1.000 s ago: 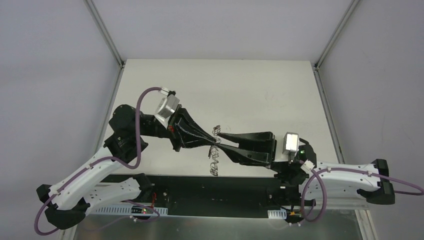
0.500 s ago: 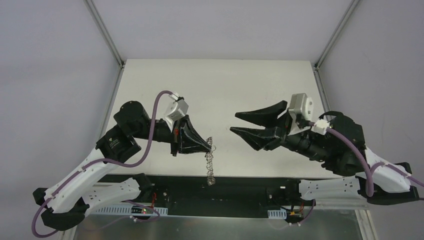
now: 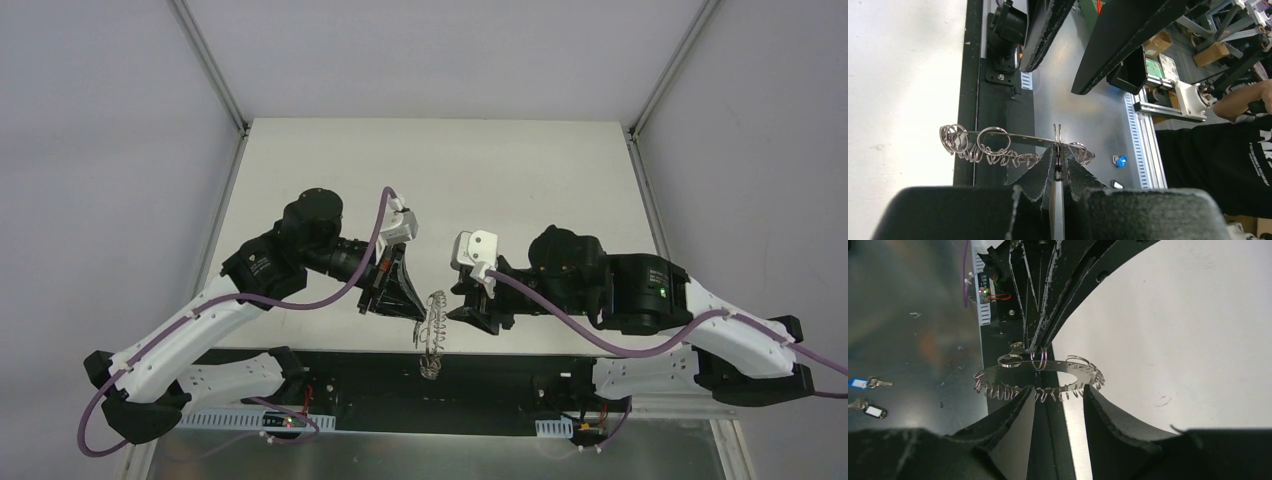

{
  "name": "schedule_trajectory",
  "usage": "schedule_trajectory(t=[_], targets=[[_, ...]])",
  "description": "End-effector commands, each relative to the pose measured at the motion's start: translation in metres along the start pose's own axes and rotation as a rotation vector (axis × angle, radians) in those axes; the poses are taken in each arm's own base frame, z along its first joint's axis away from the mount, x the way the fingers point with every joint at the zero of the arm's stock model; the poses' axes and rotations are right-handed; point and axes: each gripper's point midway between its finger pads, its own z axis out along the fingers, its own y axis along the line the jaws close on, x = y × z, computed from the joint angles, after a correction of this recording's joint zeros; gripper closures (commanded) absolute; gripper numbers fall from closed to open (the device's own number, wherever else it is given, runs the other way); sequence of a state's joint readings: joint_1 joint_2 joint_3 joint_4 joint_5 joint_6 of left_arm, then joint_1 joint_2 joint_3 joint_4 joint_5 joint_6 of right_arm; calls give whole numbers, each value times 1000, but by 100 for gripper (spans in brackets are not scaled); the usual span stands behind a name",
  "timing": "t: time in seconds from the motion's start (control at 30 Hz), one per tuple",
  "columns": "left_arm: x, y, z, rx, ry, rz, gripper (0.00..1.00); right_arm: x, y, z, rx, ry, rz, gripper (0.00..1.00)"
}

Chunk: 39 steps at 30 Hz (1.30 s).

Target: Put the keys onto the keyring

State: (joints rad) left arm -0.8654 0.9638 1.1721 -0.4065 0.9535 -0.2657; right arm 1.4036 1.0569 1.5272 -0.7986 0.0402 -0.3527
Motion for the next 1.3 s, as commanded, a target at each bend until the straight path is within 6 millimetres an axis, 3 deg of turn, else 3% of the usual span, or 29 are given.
schedule_trajectory(t=[0.0, 0.6, 1.27], targets=[[-5, -21, -5, 76, 13, 56, 100, -7, 14, -10, -119, -20, 71, 57], [4, -8, -9, -14, 62, 42, 100, -16, 17, 27, -270, -38, 312, 59], [9, -6, -14, -51, 74, 45, 100, -4, 25, 49, -332, 16, 353, 62]])
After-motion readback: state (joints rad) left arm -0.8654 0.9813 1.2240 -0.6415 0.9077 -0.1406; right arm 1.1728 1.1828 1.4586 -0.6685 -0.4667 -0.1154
